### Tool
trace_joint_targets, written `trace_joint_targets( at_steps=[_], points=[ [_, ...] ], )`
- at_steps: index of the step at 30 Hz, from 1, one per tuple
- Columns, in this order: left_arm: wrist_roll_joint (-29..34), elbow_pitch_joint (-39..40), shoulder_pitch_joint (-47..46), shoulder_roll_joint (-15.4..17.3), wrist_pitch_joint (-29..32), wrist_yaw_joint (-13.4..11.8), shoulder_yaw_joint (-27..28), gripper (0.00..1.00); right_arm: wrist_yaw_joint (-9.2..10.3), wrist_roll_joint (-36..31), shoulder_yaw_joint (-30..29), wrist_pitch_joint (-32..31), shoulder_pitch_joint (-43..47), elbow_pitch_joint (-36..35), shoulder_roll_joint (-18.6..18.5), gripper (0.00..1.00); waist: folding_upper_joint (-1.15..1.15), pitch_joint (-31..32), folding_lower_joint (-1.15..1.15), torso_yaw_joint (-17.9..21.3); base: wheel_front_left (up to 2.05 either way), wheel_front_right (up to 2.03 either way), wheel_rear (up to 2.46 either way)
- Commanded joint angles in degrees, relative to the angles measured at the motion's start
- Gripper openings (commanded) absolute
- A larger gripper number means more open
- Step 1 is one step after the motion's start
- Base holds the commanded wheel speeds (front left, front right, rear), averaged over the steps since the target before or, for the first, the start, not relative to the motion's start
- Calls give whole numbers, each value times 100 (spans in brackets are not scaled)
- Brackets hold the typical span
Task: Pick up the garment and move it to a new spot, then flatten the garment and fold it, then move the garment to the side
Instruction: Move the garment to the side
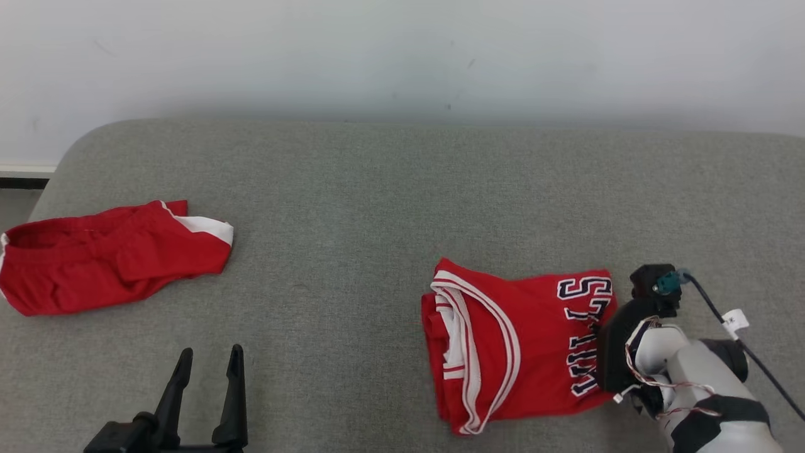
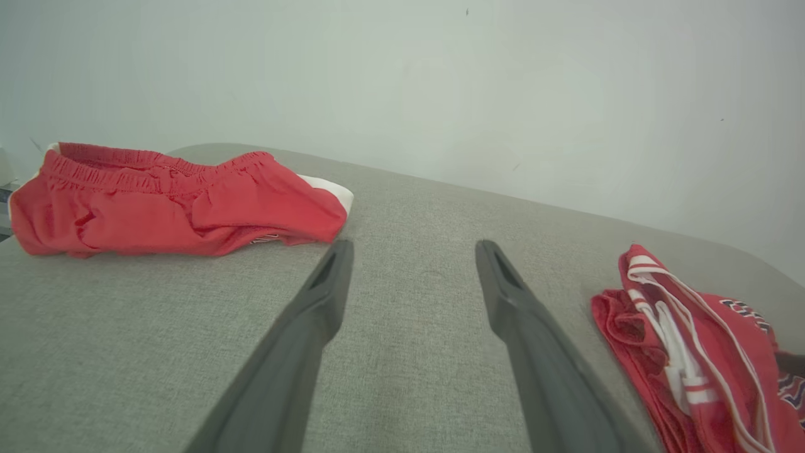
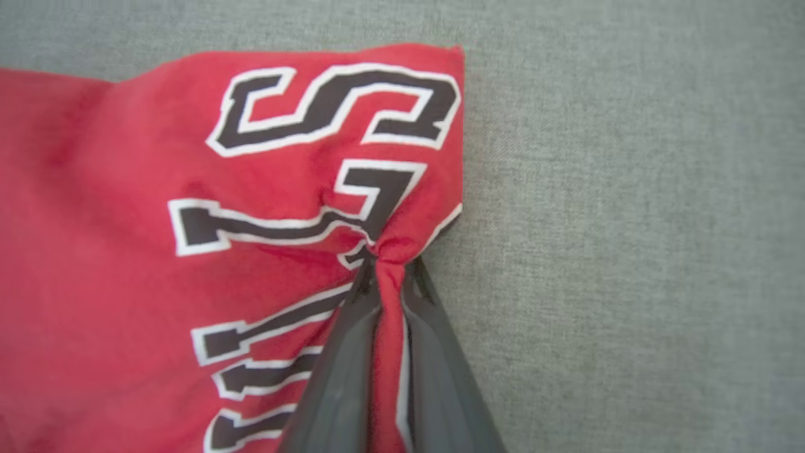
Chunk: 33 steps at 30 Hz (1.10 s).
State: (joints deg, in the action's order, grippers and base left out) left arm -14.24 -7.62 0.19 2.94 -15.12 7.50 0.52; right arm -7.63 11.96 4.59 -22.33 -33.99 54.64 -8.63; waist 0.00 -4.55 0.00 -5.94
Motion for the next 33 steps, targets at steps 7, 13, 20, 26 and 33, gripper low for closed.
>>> trace_joint_targets(
  at_steps=[7,13,20,26,33],
  points=[
    [-28,277,-145,-3,-2,-8,107,100,24,-205,306,34,-704,-218,-431,0,0,-426,0,499,0,0,0],
    [23,481,-312,21,0,-6,98,100,24,-406,337,100,-1418,-248,-710,0,0,-925,0,1017,0,0,0],
    [58,624,-600,246,-2,-6,-1,100,24,-747,44,396,-1892,-126,-1156,0,0,-1406,0,1568,0,0,0],
    [112,762,-872,363,-1,-5,-121,100,24,-937,-142,737,-2053,-63,-1411,0,0,-1715,0,1843,0,0,0],
    [159,985,-1256,615,-2,-5,-365,100,24,-1299,-383,1209,-2364,-64,-1662,0,0,-2105,0,2033,0,0,0]
  ],
)
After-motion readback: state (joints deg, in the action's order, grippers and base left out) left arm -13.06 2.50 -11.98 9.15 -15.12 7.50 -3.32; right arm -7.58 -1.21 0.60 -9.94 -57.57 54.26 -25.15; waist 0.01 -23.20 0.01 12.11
